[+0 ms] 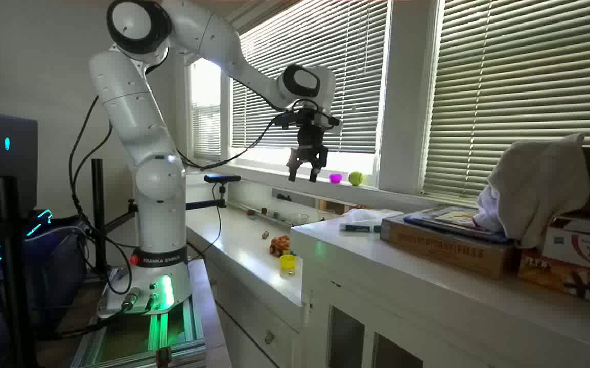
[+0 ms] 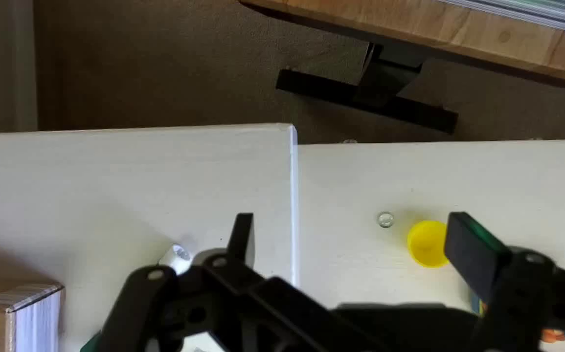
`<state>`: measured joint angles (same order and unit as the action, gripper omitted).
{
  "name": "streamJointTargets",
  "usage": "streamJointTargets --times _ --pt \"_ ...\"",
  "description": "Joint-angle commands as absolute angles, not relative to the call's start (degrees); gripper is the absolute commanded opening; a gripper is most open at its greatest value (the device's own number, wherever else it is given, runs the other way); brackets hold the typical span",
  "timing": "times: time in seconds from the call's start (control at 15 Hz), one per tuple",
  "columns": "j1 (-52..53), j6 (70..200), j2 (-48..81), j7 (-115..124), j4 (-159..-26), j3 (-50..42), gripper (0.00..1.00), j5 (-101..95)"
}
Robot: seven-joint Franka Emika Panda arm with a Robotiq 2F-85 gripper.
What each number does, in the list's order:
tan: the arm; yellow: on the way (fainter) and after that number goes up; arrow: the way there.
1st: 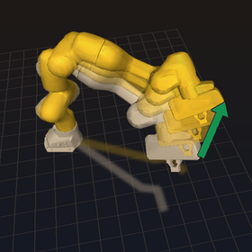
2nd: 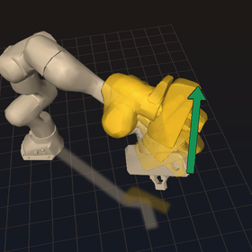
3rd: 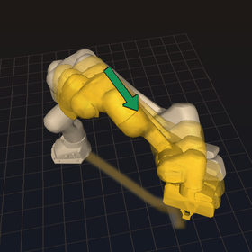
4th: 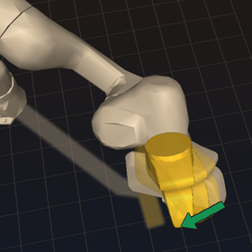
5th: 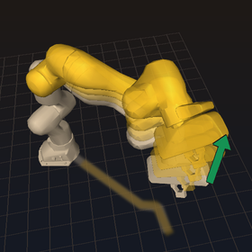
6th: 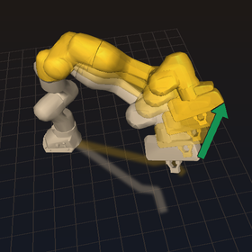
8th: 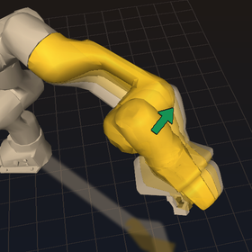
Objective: Use the paper towel to clean the surface
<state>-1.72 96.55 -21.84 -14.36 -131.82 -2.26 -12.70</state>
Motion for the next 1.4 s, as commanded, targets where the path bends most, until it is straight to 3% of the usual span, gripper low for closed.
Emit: streamJointTargets --times 0.0,0.53,1.33 --pt "-1.18 96.42 -21.82 -14.21 -131.73 -2.73 1.0 -12.83" --pt "-1.33 99.94 -19.53 -13.93 -130.46 -3.44 1.0 -11.84" --pt "-3.35 123.35 -4.38 -11.18 -120.66 -6.31 1.0 -8.17"
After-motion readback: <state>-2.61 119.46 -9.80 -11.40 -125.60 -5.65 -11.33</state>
